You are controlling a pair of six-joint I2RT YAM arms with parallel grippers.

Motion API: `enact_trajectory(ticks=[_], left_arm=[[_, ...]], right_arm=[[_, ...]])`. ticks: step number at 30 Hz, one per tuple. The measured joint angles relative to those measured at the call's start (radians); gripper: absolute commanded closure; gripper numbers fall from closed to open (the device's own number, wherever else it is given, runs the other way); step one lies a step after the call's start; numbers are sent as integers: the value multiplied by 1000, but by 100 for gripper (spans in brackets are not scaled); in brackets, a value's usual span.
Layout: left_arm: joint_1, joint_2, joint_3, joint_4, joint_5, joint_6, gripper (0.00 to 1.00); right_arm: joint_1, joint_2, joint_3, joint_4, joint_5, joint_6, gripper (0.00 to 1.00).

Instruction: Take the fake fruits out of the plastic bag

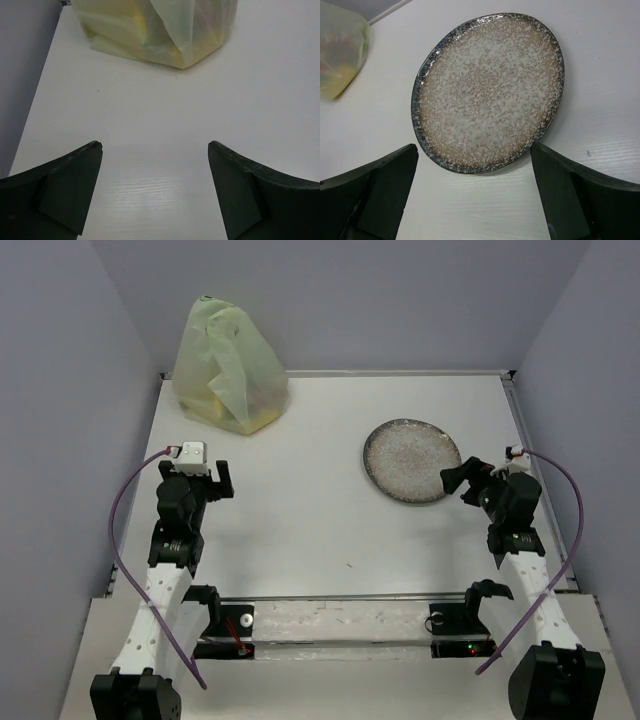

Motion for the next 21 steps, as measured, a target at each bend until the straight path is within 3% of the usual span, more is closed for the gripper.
enact_trajectory(ticks=[4, 9, 13, 16, 18, 21], left_arm=[[0, -6, -1, 0, 31, 19, 1], [0, -52, 6, -45, 114, 174, 3], [0, -25, 124, -121, 174, 255, 1], [2, 193, 455, -243, 212, 289, 1], [2, 433, 820, -303, 220, 292, 1], [2, 716, 1191, -304, 203, 280, 1]], right_arm=[[0, 0, 5, -8, -1, 0, 0], [0, 34, 71, -60, -27, 0, 0], [0, 136, 209, -123, -79, -14, 0], [0, 241, 350, -176, -114, -32, 0], [0, 284, 414, -189, -129, -43, 0], [0, 326, 480, -209, -137, -62, 0]])
